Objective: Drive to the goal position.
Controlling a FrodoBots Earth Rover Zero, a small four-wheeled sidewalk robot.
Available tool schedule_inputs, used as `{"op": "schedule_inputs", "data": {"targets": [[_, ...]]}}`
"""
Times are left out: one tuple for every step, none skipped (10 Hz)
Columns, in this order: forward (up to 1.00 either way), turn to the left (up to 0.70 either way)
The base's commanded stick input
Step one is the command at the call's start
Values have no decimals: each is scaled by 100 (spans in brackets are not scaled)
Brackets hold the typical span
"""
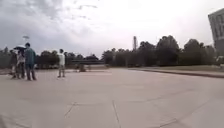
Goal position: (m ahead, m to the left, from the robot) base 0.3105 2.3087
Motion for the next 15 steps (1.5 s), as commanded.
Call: {"op": "schedule_inputs", "data": {"targets": [[70, 0], [70, 0], [70, 0], [70, 0], [70, 0], [70, 0], [70, 0], [70, 0], [70, 1], [70, 3], [70, 13], [70, 24], [70, 35], [70, 20], [70, 5]]}}
